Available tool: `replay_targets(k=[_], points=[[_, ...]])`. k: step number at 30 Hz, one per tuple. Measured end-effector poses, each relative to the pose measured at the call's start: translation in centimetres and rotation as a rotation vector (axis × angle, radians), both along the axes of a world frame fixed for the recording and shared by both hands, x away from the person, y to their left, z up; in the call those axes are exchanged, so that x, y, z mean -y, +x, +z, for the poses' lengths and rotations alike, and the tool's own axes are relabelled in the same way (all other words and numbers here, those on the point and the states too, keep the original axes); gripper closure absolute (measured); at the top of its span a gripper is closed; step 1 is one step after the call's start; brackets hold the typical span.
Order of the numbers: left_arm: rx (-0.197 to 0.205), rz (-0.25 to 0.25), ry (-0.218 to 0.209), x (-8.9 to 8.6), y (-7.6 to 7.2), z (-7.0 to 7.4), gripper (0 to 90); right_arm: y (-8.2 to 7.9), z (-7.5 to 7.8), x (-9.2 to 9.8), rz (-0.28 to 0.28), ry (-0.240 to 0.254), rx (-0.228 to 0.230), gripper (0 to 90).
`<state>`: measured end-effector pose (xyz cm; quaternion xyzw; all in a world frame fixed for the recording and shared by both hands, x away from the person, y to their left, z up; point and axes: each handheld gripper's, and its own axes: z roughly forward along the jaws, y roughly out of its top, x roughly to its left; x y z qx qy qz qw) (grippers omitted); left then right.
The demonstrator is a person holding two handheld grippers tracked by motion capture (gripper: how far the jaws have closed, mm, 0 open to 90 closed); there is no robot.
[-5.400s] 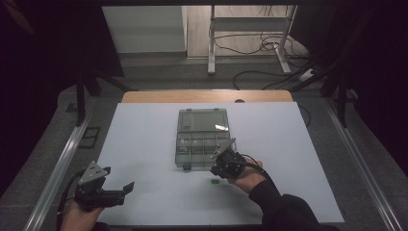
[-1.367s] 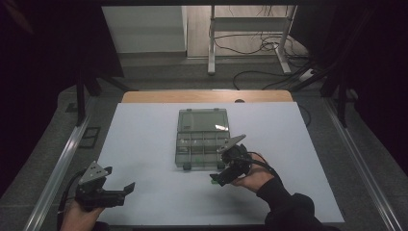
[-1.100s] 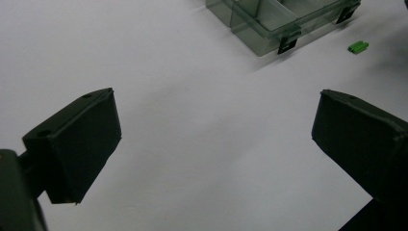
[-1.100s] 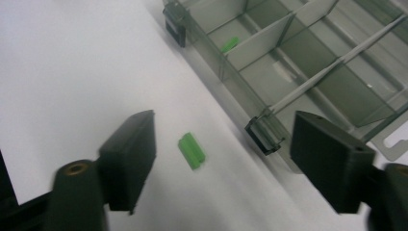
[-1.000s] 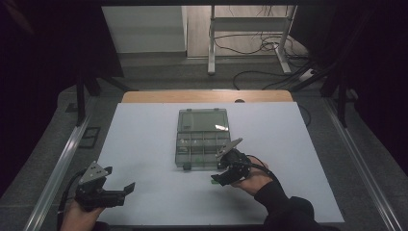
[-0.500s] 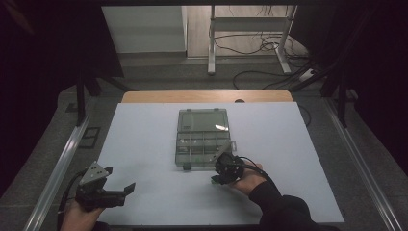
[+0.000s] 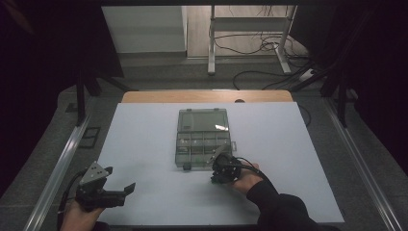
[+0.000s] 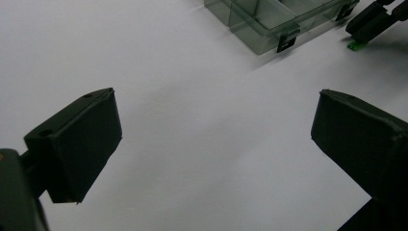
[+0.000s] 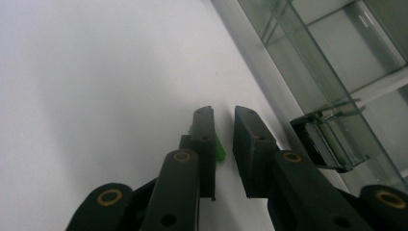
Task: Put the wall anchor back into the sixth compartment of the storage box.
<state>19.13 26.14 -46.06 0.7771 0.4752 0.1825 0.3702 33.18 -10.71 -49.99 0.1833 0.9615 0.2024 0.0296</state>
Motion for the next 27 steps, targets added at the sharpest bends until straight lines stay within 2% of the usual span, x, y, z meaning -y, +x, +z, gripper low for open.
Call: replay_targets(k=[5,8,16,17,18,20,25,26,27], points=[[0.000,-0.001,0.001,0.01,0.00,0.00,4.1,-0.06,-0.02,0.02,0.016,0.004,-0.004,81.1],[0.000,0.000,0.002,0.02,0.00,0.00,4.1,-0.16,-0.09,-0.11,0.014,-0.003,0.011,81.0],[0.000,0.000,0.003,0.03,0.01,0.00,4.1,-0.03,-0.17,-0.12,0.029,0.007,-0.001,81.1],[0.000,0.000,0.003,0.03,0.00,0.00,4.1,-0.02,-0.19,-0.11,0.027,0.005,0.000,81.4],[0.000,-0.001,0.003,0.03,0.00,0.01,4.1,-0.07,-0.39,-0.09,0.033,-0.039,0.011,81.9],[0.000,0.000,0.002,0.03,0.01,0.00,4.1,-0.12,-0.38,-0.10,0.020,-0.034,0.011,82.9],[0.001,-0.002,0.003,0.02,-0.01,0.01,4.1,-0.19,-0.28,-0.18,0.035,-0.039,0.036,83.9],[0.001,-0.001,0.002,0.01,-0.01,0.00,4.1,-0.16,-0.05,-0.11,0.026,-0.019,0.039,83.9],[0.001,-0.001,0.002,0.01,-0.01,0.00,4.1,-0.16,-0.05,-0.11,0.026,-0.019,0.039,83.9]])
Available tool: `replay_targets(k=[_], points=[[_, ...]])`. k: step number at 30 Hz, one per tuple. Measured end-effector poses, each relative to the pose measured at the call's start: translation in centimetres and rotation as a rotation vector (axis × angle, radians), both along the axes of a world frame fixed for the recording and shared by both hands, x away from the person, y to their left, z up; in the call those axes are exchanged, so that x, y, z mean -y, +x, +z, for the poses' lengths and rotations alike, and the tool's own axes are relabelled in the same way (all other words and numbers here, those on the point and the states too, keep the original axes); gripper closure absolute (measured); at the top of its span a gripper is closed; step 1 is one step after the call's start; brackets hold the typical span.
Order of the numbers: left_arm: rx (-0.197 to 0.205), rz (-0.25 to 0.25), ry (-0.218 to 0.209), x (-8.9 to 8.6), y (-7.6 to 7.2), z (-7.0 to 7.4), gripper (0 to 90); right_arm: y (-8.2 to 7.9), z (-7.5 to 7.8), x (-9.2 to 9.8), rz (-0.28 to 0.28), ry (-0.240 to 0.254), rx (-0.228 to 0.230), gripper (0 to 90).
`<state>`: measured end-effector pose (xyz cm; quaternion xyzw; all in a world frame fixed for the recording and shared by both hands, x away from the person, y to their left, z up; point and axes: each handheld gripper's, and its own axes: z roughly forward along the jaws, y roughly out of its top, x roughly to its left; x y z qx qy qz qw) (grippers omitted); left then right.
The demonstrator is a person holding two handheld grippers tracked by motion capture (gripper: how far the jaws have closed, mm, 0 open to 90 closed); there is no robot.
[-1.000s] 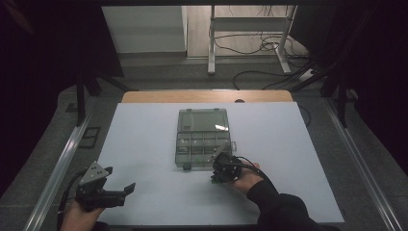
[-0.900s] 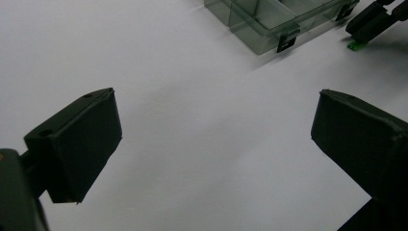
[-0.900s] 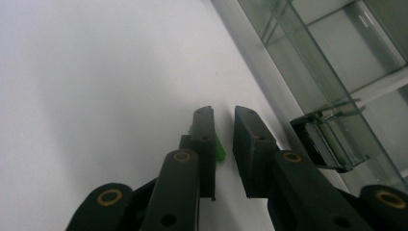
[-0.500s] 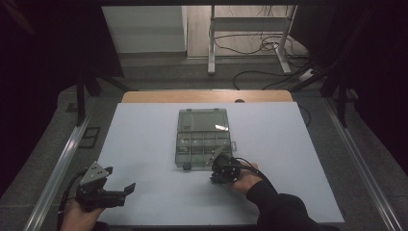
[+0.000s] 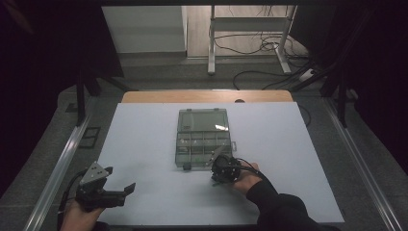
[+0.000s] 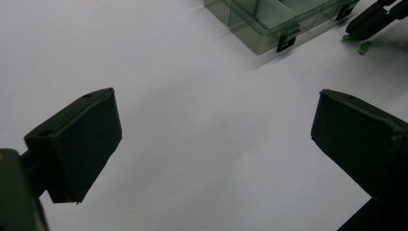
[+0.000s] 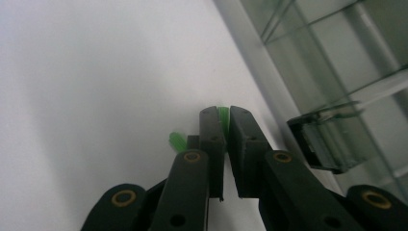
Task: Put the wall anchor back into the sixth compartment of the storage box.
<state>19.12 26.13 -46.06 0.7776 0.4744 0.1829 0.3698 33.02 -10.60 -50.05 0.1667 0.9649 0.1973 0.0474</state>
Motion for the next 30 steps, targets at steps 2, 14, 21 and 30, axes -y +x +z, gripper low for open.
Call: replay_targets(k=[2,14,21,30], points=[[0.000,0.000,-0.001,0.0,0.0,0.0,4.1,0.0,0.6,0.3,-0.006,0.019,0.009,84.0],[-0.002,0.002,-0.001,0.0,0.1,0.0,4.1,-0.2,2.7,1.1,-0.036,0.118,0.015,83.9],[-0.004,0.002,0.000,0.0,0.1,0.0,4.1,-0.2,4.0,1.4,-0.056,0.165,0.038,83.6],[-0.005,0.003,0.000,0.0,0.1,0.0,4.1,0.0,4.8,1.4,-0.066,0.209,0.047,83.4]])
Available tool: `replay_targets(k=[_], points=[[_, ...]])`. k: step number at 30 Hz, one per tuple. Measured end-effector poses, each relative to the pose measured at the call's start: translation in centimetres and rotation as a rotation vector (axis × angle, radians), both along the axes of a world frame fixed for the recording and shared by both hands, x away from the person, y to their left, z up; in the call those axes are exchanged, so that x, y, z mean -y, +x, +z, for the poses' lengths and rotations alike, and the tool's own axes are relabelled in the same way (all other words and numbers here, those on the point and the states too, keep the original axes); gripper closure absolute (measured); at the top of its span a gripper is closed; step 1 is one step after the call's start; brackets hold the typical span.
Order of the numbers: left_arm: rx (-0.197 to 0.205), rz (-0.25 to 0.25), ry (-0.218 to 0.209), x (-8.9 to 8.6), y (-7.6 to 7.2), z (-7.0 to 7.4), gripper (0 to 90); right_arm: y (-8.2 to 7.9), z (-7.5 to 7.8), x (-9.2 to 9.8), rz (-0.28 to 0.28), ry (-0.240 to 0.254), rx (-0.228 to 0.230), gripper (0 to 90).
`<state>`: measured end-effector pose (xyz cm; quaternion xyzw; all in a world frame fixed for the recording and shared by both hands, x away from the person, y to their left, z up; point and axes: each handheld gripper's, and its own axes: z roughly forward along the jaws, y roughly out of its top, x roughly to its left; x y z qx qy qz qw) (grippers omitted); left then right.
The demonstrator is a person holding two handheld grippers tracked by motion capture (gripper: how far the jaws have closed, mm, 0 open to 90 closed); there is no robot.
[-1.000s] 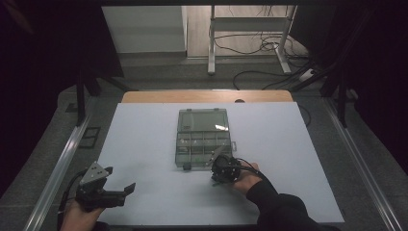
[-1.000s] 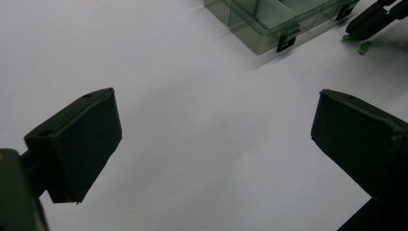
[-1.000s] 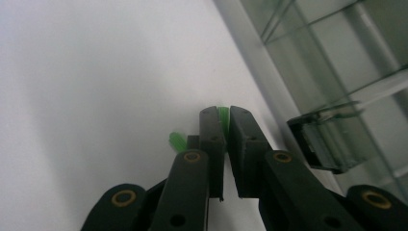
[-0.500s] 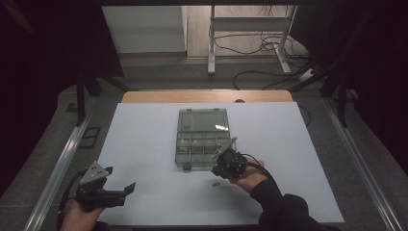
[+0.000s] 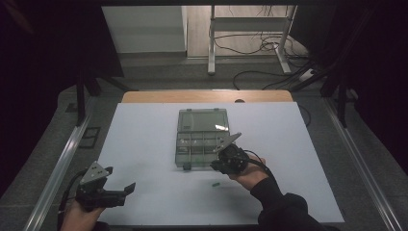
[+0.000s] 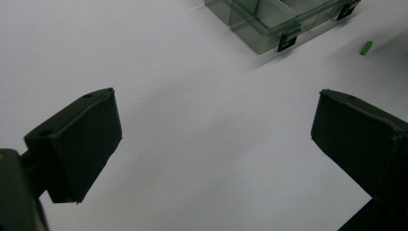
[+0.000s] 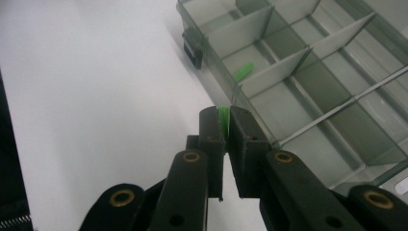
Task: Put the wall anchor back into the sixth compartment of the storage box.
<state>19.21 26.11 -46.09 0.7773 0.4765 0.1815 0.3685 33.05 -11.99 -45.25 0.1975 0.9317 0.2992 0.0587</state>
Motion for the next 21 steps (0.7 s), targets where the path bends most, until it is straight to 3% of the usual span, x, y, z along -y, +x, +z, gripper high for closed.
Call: replay_targets(k=[21], points=[[-0.004,-0.001,0.004,0.1,0.0,0.0,4.1,1.3,1.3,-0.5,-0.036,0.054,0.002,83.4]])
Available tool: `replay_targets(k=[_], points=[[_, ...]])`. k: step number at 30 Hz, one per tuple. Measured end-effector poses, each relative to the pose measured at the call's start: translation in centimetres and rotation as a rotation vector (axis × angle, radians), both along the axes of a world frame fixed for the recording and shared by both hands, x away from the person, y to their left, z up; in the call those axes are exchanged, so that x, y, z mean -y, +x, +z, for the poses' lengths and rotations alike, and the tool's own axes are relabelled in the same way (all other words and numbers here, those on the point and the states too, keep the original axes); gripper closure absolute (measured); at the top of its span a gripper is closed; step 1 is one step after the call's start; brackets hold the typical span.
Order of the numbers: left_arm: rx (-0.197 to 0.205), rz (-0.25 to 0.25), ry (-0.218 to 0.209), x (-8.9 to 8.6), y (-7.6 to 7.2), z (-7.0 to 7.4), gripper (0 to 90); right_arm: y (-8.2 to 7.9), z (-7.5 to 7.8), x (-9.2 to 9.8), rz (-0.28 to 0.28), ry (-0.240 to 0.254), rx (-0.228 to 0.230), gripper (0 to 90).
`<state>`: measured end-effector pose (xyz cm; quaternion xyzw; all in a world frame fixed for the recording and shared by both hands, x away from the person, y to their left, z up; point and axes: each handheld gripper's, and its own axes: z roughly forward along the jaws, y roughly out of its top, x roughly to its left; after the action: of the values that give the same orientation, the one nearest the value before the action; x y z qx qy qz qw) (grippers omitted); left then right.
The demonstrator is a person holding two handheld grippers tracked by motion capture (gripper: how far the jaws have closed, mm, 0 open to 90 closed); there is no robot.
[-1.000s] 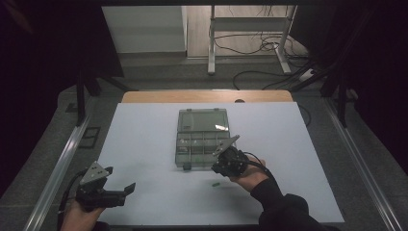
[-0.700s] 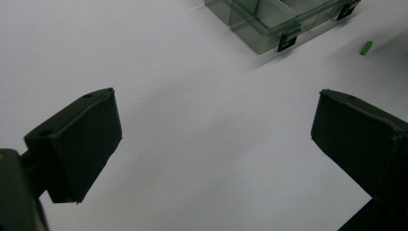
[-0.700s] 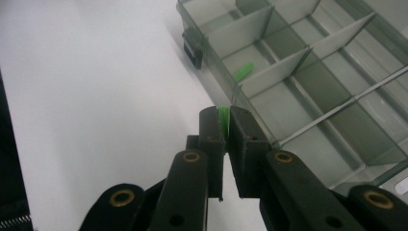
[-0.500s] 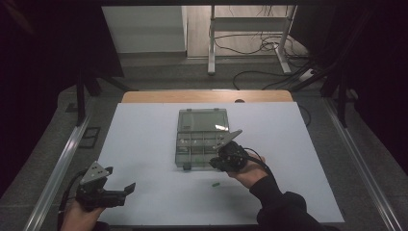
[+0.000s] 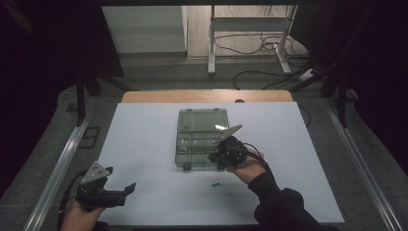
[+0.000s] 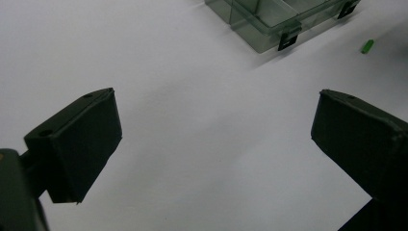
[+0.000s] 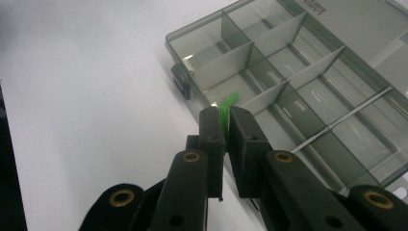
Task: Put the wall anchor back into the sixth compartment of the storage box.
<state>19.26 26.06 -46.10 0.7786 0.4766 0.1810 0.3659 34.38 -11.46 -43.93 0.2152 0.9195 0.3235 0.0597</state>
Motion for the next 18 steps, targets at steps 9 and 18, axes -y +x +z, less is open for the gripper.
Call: replay_targets(k=[9,18], points=[[0.000,0.000,0.000,0.0,0.0,0.0,4.1,0.9,0.2,-0.7,-0.007,0.010,0.003,83.3],[-0.001,-0.001,0.000,0.0,0.0,0.0,4.1,1.7,0.2,-1.5,-0.015,0.027,0.012,83.2]])
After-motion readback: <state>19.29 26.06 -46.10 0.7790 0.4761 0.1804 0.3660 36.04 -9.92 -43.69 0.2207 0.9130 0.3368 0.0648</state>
